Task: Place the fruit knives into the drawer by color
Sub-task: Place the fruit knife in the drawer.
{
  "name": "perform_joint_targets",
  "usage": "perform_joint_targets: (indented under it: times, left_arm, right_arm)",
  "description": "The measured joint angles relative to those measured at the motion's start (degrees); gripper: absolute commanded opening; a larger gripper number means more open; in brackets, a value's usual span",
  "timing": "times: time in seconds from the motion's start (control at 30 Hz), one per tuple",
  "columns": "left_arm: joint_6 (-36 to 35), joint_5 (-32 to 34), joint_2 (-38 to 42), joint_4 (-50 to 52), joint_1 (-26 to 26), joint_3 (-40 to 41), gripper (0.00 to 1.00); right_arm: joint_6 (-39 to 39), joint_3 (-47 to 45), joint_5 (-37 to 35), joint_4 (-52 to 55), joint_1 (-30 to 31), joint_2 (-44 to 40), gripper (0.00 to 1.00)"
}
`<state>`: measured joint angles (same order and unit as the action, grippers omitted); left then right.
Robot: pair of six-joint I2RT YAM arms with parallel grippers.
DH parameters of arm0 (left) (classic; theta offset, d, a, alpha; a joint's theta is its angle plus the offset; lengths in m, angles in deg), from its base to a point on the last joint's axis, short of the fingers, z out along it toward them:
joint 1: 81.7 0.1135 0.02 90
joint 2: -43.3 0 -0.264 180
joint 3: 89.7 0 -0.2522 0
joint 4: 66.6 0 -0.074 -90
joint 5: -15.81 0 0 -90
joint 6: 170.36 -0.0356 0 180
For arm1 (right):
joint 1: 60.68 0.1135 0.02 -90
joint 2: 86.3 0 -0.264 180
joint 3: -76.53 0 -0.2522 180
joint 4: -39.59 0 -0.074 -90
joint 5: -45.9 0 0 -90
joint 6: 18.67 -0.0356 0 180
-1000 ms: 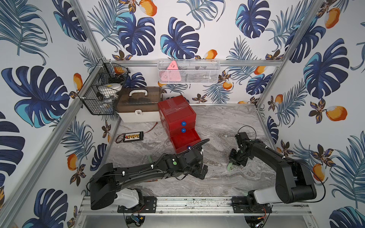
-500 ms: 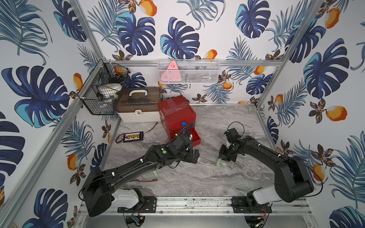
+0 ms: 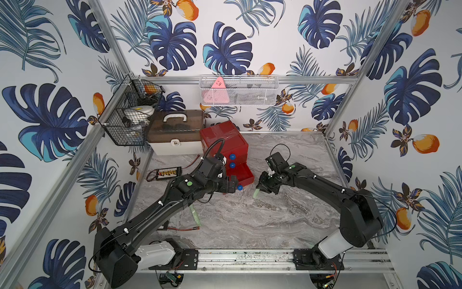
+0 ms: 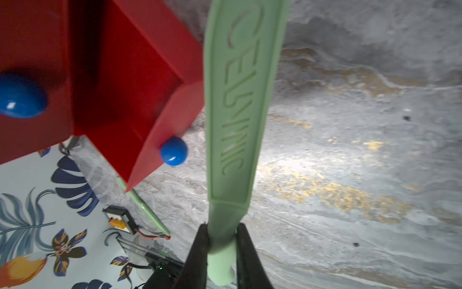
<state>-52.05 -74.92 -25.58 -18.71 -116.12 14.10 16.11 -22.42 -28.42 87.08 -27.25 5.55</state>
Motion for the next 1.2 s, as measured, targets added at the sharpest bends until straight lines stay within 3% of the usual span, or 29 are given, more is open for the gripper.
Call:
perform_joint_targets:
  times: [0.17,0.47,0.53,0.67,0.73,1.03,1.2]
  left_arm:
    - [-1.27,-0.59,0.07,1.05,2.38,-0.7,0.99]
    - [-1.4,-1.22,1.46,1.66,4.15,0.04,0.99]
    - [-1.4,-1.22,2.01,1.88,4.28,0.61,0.99]
    - [-1.4,-1.25,2.84,2.56,4.74,1.57,0.99]
    - [-1.4,-1.2,3.15,3.19,5.03,1.7,0.99]
    - [-0.15,1.27,3.67,7.13,6.01,1.68,0.99]
    - [3.67,7.69,2.27,12.87,6.29,0.9,0.99]
  right_arm:
    - [-4.26,5.11,1.77,-4.09,3.3,2.99,0.06]
    - [-10.34,6.27,4.04,-15.74,3.65,8.98,0.08]
    - [-11.45,7.58,4.74,-17.46,3.65,10.84,0.13]
    - [-13.16,8.59,5.88,-20.85,3.69,13.66,0.49]
    - [-13.16,8.85,6.05,-21.53,3.72,14.38,0.58]
    - [-13.88,7.76,6.71,-23.85,4.07,12.13,0.65]
    - [-11.34,4.17,7.56,-24.24,4.44,6.19,0.69]
